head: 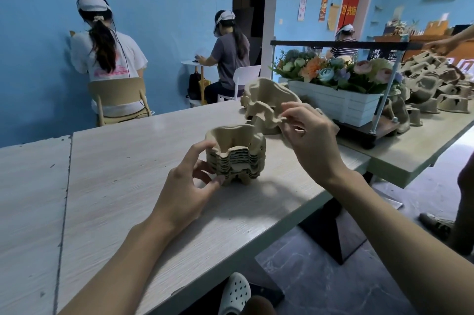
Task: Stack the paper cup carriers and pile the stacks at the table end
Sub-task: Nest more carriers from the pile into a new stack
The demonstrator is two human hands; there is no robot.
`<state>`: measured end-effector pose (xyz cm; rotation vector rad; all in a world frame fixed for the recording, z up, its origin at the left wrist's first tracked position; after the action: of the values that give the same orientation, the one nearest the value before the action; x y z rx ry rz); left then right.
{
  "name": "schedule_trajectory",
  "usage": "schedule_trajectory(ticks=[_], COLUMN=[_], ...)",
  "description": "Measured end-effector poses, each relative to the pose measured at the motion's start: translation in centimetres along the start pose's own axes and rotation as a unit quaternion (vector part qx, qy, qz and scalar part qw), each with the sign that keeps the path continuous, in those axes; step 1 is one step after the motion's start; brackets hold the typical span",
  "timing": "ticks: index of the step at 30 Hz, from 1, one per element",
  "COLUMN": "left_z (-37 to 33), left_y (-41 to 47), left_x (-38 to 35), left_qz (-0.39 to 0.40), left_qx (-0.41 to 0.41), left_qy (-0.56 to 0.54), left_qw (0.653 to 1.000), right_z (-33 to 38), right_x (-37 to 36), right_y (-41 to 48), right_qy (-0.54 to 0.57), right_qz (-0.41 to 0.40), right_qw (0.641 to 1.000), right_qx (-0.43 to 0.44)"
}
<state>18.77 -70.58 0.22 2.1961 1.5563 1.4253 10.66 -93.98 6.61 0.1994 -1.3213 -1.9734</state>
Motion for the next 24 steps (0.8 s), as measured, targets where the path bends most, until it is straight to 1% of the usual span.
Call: schedule_trajectory(ticks=[4,7,9,13,21,24], left_z=[-0.1,-0.2,-0.2,0.1,0.2,0.1], left_y=[-0.1,-0.2,-0.1,0.0,0.0,-0.1], left_x=[0.1,0.2,0.1,-0.1,-0.1,-0.1], left_qz=[0.013,0.015,0.013,0.006,0.017,0.018], left_qx=[0.003,0.011,0.019,0.023,0.013,0.014], left_qy=[-0.009,-0.01,-0.02,-0.024,-0.007,-0.009], left_qw=[1.0,1.0,1.0,0.999,1.0,1.0], right_z=[1.6,1.3,0.9,0.8,0.0,-1.6], right_x=[-2.0,-3.0,-3.2,-3.2,-2.6,-2.0], right_y=[0.4,-0.1,-0.6,-1.1,-1.4,-1.6], right_qy=[0.052,0.06,0.059,0.05,0.036,0.006], right_qz=[0.072,0.12,0.135,0.132,0.119,0.1], right_qw=[0.996,0.991,0.989,0.99,0.992,0.994], right_qx=[0.016,0.015,0.014,0.013,-0.027,-0.044])
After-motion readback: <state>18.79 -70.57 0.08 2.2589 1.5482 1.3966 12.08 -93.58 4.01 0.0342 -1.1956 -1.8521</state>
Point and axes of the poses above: each hand's wrist, its own y-axis towards the middle knuckle, its own x-axis out of the back of the hand, z = x × y, the point moved 3 cm from there along y, towards the middle knuckle, and after that the axes turned 14 degrees about y, right-handed, at the moved point
